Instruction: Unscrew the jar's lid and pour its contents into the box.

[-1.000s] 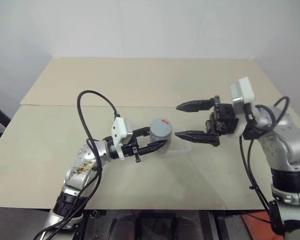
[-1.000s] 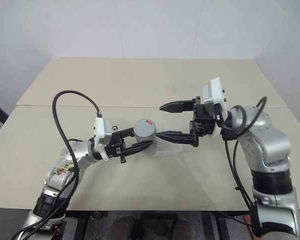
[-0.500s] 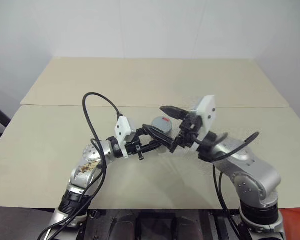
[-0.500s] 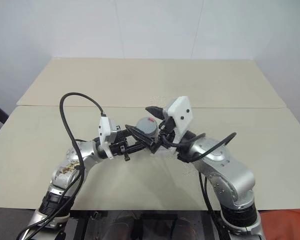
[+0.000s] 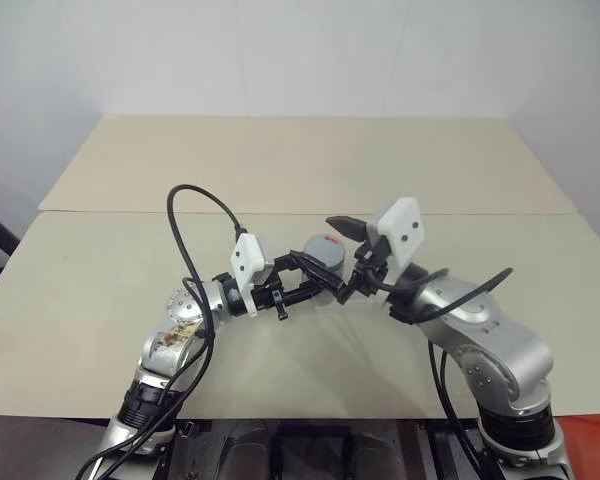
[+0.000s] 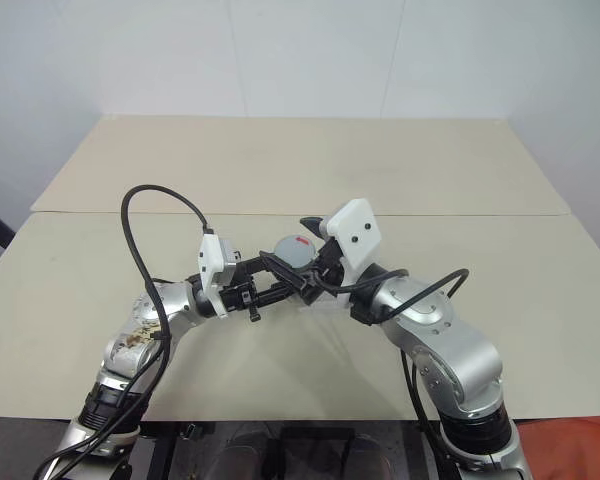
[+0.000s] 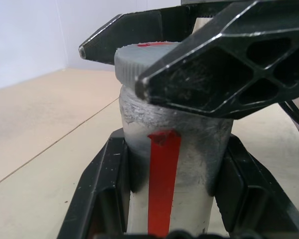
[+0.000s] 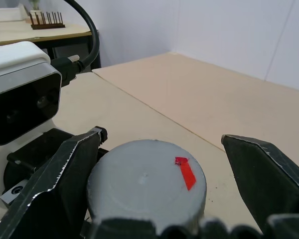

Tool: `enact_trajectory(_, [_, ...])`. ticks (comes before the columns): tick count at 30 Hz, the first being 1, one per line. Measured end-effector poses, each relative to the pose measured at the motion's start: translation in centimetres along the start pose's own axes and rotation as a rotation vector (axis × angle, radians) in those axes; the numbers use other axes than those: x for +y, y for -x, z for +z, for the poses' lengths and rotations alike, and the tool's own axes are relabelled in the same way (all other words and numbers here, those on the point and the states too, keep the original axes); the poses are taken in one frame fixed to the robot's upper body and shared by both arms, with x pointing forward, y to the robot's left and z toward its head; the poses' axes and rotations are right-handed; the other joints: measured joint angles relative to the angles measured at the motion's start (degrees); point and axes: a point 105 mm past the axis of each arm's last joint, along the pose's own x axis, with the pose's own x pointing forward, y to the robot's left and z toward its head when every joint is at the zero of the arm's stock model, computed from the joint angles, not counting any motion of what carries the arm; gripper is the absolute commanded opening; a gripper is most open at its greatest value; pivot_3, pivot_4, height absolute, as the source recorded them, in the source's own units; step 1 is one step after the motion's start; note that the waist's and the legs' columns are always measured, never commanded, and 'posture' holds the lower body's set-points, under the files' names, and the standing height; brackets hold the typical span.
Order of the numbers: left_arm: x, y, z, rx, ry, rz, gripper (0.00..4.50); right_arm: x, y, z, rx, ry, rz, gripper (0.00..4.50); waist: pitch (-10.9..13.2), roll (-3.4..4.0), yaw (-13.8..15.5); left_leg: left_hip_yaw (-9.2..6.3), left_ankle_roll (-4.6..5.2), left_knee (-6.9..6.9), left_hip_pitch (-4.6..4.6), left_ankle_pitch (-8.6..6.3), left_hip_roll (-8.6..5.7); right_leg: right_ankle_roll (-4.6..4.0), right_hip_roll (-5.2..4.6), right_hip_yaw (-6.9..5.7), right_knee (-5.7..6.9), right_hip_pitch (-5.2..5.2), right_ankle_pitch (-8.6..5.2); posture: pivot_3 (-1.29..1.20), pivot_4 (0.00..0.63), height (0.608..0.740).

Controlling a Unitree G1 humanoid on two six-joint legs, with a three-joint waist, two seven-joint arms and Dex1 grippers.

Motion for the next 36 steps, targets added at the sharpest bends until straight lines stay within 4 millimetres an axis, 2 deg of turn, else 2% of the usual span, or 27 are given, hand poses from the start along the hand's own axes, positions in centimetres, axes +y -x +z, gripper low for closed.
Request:
enact_trajectory(16, [0.6, 0.4, -0.9, 0.009, 0.003, 0.027, 1.89, -0.6, 2.7, -1.0, 0.061, 0.009, 0.005, 4.50, 0.00, 0.00, 0.05, -0.01, 0.03, 0.00, 0.00, -0.02, 0.02, 0.00, 0.00, 0.00, -0.02, 0.01, 0.00, 0.00, 0.150, 0.740])
enact_trajectory(24, [0.6, 0.6, -1.1, 0.010, -0.008, 0.015, 1.89, -3.0, 4.4, -1.0, 0.092, 0.043, -0.094, 4.50, 0.00, -0.01, 0.11, 0.00, 0.05, 0.00, -0.01, -0.03, 0.01, 0.00, -0.01, 0.00, -0.03, 0.02, 0.00, 0.00, 0.150, 0.740])
enact_trajectory(30, [0.5, 0.6, -1.1, 0.010, -0.009, 0.007, 1.89, -3.7, 5.0, -1.6, 0.128, 0.043, -0.115, 4.50, 0.00, -0.01, 0.09, 0.00, 0.06, 0.00, -0.01, -0.03, 0.02, 0.00, -0.01, 0.01, -0.03, 0.01, 0.00, 0.00, 0.150, 0.740])
enact_trajectory(36, [0.6, 0.6, -1.1, 0.015, -0.013, 0.008, 1.89, -3.0, 6.0, -2.2, 0.174, 0.040, -0.041, 4.50, 0.01, -0.01, 0.21, -0.02, 0.10, 0.00, -0.03, -0.06, 0.02, 0.00, -0.01, 0.00, -0.07, 0.03, 0.00, 0.00, 0.150, 0.740])
